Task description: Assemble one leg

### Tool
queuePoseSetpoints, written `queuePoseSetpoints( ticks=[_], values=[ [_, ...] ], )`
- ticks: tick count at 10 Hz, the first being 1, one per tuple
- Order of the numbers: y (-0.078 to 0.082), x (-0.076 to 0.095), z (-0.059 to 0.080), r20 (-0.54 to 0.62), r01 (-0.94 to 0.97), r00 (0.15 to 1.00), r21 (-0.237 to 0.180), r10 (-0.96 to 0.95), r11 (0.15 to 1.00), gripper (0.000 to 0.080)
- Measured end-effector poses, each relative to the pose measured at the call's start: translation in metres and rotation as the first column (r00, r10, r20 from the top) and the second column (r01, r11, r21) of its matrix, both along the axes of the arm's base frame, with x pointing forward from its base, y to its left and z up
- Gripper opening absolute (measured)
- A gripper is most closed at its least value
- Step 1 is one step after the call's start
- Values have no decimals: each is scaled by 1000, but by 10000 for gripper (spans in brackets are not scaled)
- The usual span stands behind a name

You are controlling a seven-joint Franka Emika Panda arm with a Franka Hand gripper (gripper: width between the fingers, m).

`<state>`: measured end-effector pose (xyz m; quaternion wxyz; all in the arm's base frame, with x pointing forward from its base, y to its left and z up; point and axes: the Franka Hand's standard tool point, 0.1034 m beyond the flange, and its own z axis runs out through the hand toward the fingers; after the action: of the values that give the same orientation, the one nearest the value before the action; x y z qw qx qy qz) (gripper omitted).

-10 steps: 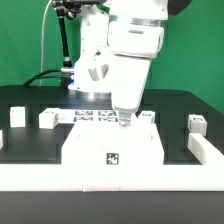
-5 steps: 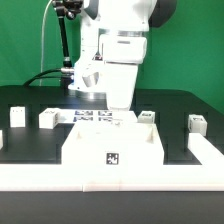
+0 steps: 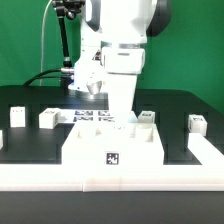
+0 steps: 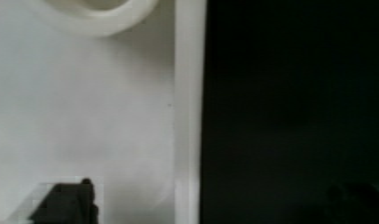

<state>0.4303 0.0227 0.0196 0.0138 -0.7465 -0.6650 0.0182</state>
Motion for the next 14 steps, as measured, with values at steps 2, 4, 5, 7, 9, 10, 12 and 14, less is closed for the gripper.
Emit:
queuePoseSetpoints(
  ticks=[2,4,5,7,9,10,12,14],
  values=[
    [1,9,-8,-5,9,1000,3,-9,1000,650],
    [0,13,-12,-16,53,998,-2,-53,999,650],
    [-1,13,-12,-17,57,998,-3,-57,998,650],
    [-2,13,-12,-17,68,998,-4,-68,998,516],
    [-2,13,-12,-17,68,998,-4,-68,998,378],
    [-2,13,-12,-17,68,998,-4,-68,998,241],
    [-2,15,-11,-9,67,998,-2,-67,998,72],
    [-2,15,-11,-7,68,998,-2,-68,998,59]
  ],
)
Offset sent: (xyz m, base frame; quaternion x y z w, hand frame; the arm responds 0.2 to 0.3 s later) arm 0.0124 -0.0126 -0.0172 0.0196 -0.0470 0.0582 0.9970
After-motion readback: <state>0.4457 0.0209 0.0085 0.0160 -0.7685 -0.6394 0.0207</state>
